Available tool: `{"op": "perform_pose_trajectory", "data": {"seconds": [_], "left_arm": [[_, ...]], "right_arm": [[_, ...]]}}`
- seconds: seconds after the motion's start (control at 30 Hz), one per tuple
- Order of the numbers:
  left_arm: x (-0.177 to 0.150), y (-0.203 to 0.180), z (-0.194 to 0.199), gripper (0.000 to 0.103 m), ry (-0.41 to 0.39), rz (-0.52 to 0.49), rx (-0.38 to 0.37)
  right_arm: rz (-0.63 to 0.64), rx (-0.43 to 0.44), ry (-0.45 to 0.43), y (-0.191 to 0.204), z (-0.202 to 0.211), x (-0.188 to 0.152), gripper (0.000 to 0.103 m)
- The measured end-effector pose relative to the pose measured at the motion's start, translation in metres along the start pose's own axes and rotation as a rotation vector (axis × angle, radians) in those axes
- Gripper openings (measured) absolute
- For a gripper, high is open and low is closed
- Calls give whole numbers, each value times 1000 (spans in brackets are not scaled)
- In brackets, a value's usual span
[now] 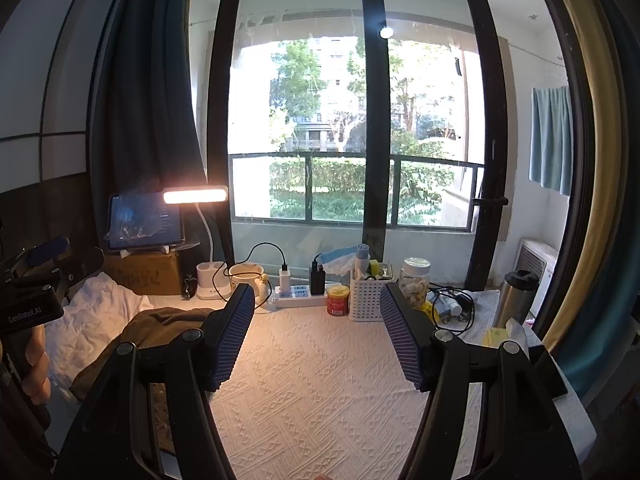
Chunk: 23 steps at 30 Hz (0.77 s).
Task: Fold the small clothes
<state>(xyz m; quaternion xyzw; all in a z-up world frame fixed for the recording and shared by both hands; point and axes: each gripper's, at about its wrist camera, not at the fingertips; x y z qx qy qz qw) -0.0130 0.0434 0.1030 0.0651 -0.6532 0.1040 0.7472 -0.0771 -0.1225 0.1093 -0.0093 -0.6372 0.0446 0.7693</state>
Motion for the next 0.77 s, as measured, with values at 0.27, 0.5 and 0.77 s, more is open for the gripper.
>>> {"op": "perform_pose_trajectory", "data": {"seconds": [0.27, 0.5, 0.77], "left_arm": [[0, 0, -1, 102, 1, 0, 0], [0, 0, 0, 102, 2, 1, 0], [-5, -3, -11, 102, 24, 3, -4]], "right_arm": [[-2, 0, 0, -1, 0, -1, 69], [-3, -1, 2, -1, 0, -1, 69], [-5, 1, 31, -4, -13, -5, 69]]}}
Point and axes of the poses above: each gripper's, at about its wrist camera, not at the fingertips, and z roughly against the way its jaws point, y to its left, x to its top, and after that the axes turned 4 degrees about -y, right-handed
